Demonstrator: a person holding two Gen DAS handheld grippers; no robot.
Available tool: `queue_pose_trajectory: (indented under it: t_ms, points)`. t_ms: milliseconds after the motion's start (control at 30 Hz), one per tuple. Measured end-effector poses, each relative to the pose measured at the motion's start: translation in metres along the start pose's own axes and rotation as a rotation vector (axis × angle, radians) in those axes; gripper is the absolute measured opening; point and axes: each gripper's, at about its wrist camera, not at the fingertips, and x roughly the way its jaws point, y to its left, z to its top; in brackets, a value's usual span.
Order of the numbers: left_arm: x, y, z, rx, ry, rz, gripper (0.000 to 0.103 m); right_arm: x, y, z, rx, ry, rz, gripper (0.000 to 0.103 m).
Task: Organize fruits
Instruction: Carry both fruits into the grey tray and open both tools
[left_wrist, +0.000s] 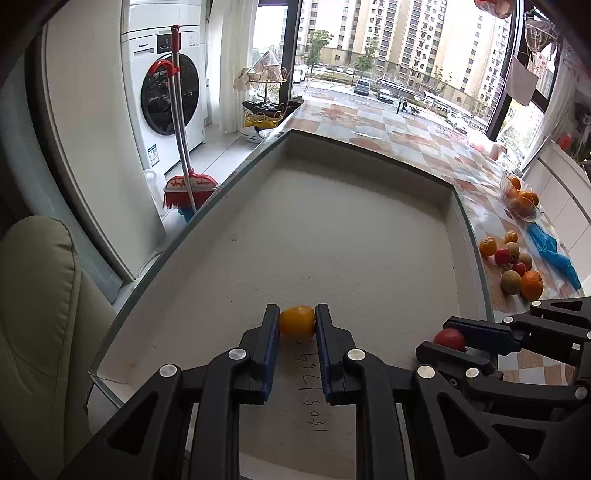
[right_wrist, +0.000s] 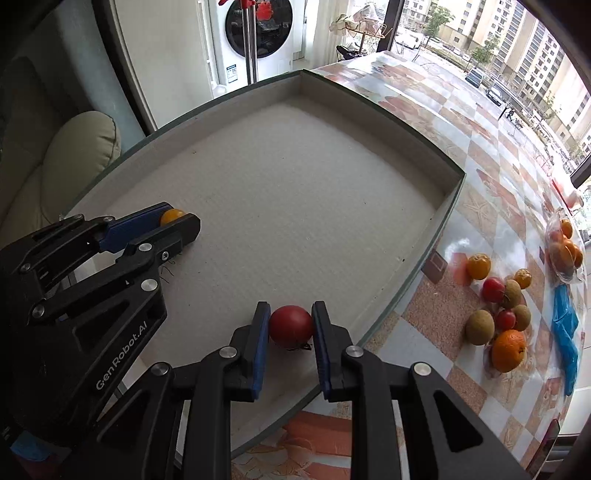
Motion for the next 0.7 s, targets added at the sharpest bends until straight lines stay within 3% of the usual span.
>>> queue_pose_trajectory:
  t_ms: [200, 467, 533, 600, 700]
  points:
    - [-0.002, 0.001, 0.000, 0.007, -0.011, -0.008, 0.021, -0.004, 0.002, 0.002, 0.011, -0.019, -0.031, 0.025]
    - [-0.002, 0.006, 0.001, -0.018, -0.016, -0.003, 0.024, -0.011, -0.010, 0.013, 0.040, -0.075, -0.089, 0.070]
    - [-0.001, 0.008, 0.002, -0.036, -0.019, 0.048, 0.063, -0.013, -0.016, 0.011, 0.061, -0.086, -0.136, 0.075]
    - [-0.006, 0.010, 0.002, -0.040, -0.059, 0.079, 0.084, -0.017, -0.026, 0.008, 0.097, -0.102, -0.149, 0.086]
    - [-0.010, 0.010, 0.002, -0.058, -0.069, 0.013, 0.088, -0.023, -0.041, 0.004, 0.147, -0.134, -0.165, 0.094]
